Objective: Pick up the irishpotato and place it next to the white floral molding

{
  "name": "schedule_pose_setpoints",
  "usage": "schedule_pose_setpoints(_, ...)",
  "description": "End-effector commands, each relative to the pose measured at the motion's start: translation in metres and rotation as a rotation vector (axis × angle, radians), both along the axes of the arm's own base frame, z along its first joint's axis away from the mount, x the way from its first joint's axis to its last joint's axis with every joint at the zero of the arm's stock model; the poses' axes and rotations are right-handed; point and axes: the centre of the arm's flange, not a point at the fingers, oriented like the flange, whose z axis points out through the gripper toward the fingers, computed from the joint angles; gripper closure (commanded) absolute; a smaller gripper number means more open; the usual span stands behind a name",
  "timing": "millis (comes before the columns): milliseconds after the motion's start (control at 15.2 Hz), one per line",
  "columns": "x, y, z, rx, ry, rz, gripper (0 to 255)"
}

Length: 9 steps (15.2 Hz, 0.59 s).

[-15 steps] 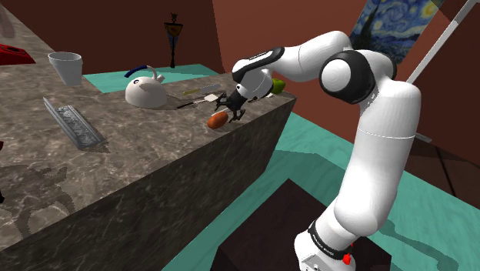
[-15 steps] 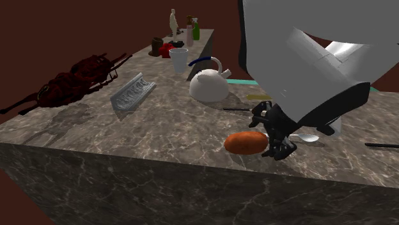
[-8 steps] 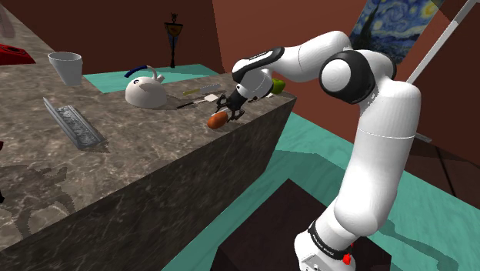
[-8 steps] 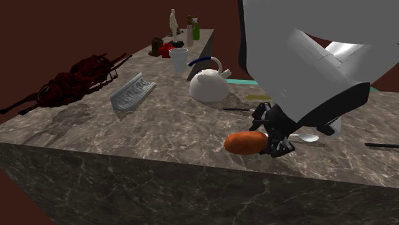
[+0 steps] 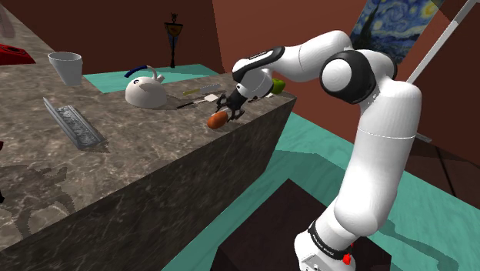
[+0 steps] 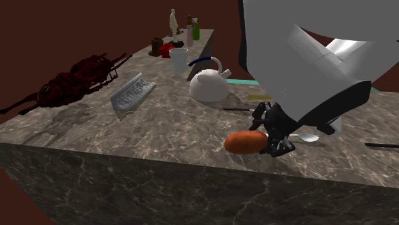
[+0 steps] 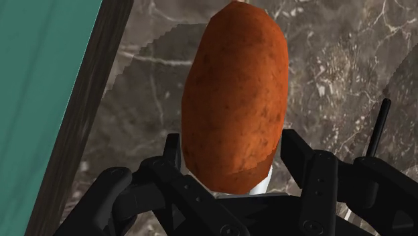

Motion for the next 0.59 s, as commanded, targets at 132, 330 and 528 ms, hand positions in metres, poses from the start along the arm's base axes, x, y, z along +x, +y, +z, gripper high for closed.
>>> schedule_pose_setpoints(132,0.000,0.000,0.018,0.000,0.000,0.000,255)
schedule_pose_setpoints(330,0.000,0.000,0.034,0.000,0.000,0.000,255)
schedule_pose_setpoints(528,0.000,0.000,0.050,0.000,0.000,0.000,255)
